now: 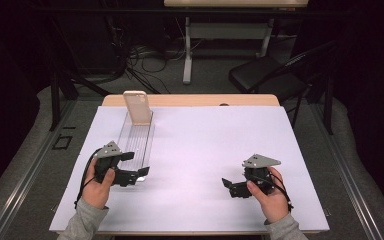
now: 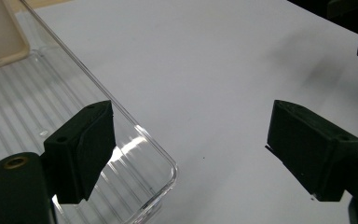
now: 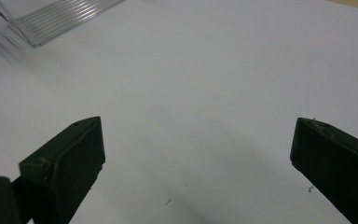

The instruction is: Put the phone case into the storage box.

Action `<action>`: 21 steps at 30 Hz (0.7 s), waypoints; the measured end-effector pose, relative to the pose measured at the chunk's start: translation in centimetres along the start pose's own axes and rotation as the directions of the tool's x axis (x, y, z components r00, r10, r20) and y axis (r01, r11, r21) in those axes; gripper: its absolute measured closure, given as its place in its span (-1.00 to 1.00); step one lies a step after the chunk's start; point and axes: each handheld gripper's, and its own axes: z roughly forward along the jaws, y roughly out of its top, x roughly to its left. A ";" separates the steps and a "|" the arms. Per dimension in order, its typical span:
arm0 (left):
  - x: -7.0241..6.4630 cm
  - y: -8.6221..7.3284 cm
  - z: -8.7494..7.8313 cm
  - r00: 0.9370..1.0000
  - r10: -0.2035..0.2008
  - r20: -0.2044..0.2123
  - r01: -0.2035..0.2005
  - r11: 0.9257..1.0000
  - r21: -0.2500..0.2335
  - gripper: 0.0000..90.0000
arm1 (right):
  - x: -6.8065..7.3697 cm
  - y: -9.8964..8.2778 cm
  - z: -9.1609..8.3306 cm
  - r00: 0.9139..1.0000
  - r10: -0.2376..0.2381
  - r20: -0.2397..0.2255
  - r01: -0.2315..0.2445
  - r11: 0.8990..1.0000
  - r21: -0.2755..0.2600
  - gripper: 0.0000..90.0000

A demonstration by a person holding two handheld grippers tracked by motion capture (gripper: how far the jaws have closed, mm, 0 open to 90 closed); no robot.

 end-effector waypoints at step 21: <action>0.0 -0.5 0.3 1.000 0.004 -0.016 -0.005 1.000 -0.021 -0.66 | 0.8 -0.6 0.9 0.999 -0.034 -0.031 0.034 0.999 0.005 -0.94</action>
